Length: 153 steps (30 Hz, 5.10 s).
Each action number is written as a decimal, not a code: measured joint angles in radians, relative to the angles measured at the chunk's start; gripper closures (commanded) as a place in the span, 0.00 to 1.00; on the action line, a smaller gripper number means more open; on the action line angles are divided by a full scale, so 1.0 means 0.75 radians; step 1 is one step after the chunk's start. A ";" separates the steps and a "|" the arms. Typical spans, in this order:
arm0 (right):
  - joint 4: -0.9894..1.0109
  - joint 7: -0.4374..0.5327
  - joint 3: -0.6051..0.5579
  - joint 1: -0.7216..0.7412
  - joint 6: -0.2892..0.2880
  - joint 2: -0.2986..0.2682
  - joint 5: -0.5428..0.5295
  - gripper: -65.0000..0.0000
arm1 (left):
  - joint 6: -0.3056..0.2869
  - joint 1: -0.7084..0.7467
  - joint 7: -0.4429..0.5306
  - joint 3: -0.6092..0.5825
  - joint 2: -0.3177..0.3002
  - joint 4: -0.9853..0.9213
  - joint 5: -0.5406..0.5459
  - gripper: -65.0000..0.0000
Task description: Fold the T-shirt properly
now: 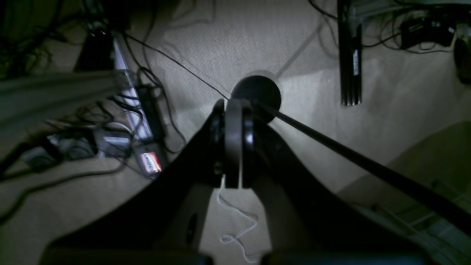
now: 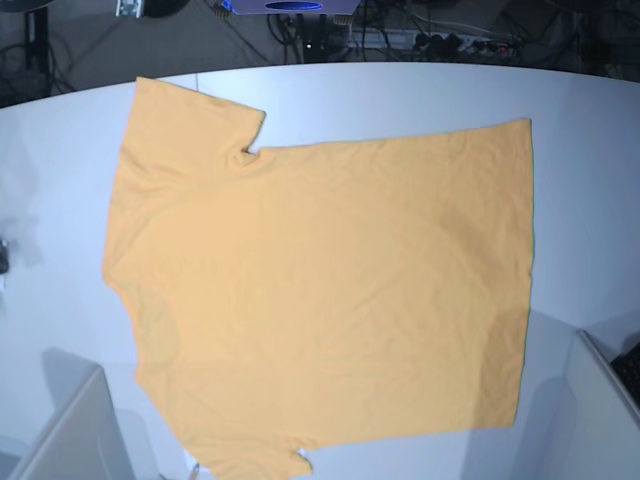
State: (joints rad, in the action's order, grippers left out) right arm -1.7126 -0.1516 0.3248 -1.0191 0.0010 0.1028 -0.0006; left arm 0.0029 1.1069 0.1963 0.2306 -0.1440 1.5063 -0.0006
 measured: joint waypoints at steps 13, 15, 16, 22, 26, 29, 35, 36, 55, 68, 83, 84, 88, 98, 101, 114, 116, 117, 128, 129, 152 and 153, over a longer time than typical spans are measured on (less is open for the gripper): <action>-0.353 -0.127 0.111 0.159 0.004 0.003 0.000 1.00 | 0.002 0.147 -0.028 0.227 0.003 0.476 0.404 1.00; -0.352 -0.128 0.108 0.215 0.001 0.004 0.000 1.00 | 0.002 0.146 -0.023 0.250 0.003 0.524 0.504 1.00; -0.352 -0.129 0.108 0.240 -0.001 0.004 -0.001 1.00 | 0.002 0.146 -0.027 0.258 0.003 0.546 0.531 1.00; -0.352 -0.131 0.080 0.345 -0.001 0.021 -0.162 1.00 | 0.001 0.130 -0.023 0.257 0.003 0.567 0.420 1.00; -0.352 -0.266 0.086 0.415 0.005 0.018 -0.363 0.86 | -0.003 0.097 -0.022 0.254 0.003 0.564 0.277 1.00; -0.350 -0.359 0.120 0.503 0.005 0.017 -0.477 0.65 | -0.001 0.087 -0.023 0.258 0.001 0.565 0.281 1.00; -0.346 -0.585 0.214 0.605 -0.120 -0.044 -0.822 0.64 | -0.003 0.072 -0.021 0.250 -0.006 0.565 0.281 1.00; -0.345 -0.644 0.249 0.634 -0.129 -0.057 -0.881 0.64 | -0.003 0.073 -0.023 0.250 -0.005 0.565 0.281 1.00; 0.093 -1.150 0.638 0.930 -0.142 -0.218 -1.176 0.35 | -0.171 -0.013 -0.121 0.360 -0.038 0.555 0.964 0.64; 0.176 -0.881 0.332 0.870 -0.174 -0.261 -1.247 0.41 | -0.584 -0.465 -1.030 0.949 0.102 0.399 1.194 0.64; 0.192 -1.009 0.309 0.858 -0.170 -0.261 -1.232 1.00 | -0.736 -0.702 -1.165 0.915 0.100 0.063 1.190 0.65; 0.192 -1.033 0.309 0.865 -0.170 -0.261 -1.233 1.00 | -0.736 -0.713 -1.165 0.911 0.100 0.046 1.190 0.65; 0.192 -1.051 0.308 0.875 -0.170 -0.260 -1.232 1.00 | -0.725 -0.743 -1.159 0.849 0.096 0.008 1.188 0.66; 0.192 -1.057 0.311 0.875 -0.170 -0.260 -1.236 1.00 | -0.676 -0.856 -1.128 0.792 0.096 -0.076 1.228 0.66; 0.192 -1.059 0.311 0.875 -0.170 -0.260 -1.236 1.00 | -0.671 -0.873 -1.113 0.773 0.093 -0.094 1.235 0.66; 0.192 -1.067 0.311 0.874 -0.170 -0.279 -1.236 1.00 | -0.685 -0.881 -1.090 0.682 0.091 -0.121 1.265 0.81; 0.192 -1.065 0.311 0.874 -0.170 -0.280 -1.231 1.00 | -0.672 -0.880 -1.100 0.684 0.092 -0.122 1.255 0.98; 0.192 -1.061 0.311 0.874 -0.170 -0.280 -1.230 1.00 | -0.672 -0.881 -1.108 0.683 0.091 -0.121 1.252 1.00; 0.189 -1.020 0.311 0.857 -0.170 -0.280 -1.232 1.00 | -0.661 -0.857 -1.146 0.670 0.091 -0.033 1.206 1.00; 0.189 -0.999 0.311 0.850 -0.170 -0.279 -1.234 1.00 | -0.661 -0.835 -1.160 0.670 0.091 -0.001 1.191 1.00; -0.227 -1.008 0.311 0.591 -0.142 -0.268 -1.191 1.00 | -0.658 -0.562 -1.160 0.678 0.092 0.430 0.912 1.00; -0.231 -1.009 0.311 0.581 -0.142 -0.268 -1.188 1.00 | -0.658 -0.550 -1.160 0.678 0.092 0.443 0.914 1.00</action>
State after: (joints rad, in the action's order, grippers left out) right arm -1.8862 -0.9085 0.5579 -0.5831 -0.1059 -0.0982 -0.8917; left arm -0.4908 0.6945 -0.6735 0.7387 -0.0753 1.8385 0.6846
